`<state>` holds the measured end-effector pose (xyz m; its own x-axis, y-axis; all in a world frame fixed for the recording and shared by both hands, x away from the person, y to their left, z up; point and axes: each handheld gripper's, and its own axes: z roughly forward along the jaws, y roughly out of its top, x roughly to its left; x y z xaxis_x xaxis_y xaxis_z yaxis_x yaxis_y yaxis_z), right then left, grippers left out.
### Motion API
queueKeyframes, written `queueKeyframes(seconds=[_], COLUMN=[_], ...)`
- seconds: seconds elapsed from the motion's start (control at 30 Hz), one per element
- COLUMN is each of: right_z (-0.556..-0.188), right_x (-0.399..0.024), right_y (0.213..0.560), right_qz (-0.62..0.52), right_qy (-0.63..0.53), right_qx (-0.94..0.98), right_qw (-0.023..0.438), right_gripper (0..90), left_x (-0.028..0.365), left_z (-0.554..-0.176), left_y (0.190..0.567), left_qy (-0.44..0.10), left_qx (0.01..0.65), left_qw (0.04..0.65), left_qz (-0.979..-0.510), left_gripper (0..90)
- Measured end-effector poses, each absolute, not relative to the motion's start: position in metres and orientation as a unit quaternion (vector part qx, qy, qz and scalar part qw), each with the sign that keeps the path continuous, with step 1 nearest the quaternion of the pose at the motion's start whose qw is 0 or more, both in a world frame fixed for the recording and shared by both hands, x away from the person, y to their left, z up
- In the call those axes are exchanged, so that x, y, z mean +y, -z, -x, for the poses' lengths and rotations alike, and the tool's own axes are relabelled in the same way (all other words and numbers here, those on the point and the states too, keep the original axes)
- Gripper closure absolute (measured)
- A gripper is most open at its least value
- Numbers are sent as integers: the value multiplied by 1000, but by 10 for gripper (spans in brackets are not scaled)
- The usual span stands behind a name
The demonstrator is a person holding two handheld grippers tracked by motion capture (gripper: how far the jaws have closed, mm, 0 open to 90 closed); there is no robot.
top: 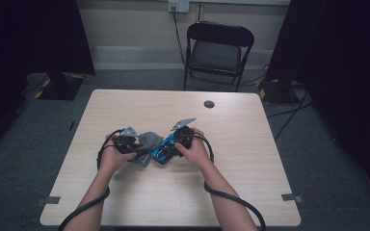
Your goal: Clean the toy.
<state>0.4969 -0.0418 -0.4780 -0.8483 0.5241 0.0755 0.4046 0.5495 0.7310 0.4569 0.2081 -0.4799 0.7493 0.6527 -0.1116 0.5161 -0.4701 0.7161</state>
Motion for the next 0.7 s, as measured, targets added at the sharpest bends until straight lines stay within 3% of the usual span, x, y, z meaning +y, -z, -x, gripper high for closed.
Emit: queueKeyframes(seconds=[0.7], right_z=[-496], right_x=[-41], right_y=[478], right_qz=[-264], right_qy=[-393], right_qx=[877], right_qw=[77], right_gripper=[138], left_x=[226], left_z=[-421], left_y=[482], left_qy=[-78], left_qx=[351], left_qw=[399], left_qz=[-843], left_gripper=[723])
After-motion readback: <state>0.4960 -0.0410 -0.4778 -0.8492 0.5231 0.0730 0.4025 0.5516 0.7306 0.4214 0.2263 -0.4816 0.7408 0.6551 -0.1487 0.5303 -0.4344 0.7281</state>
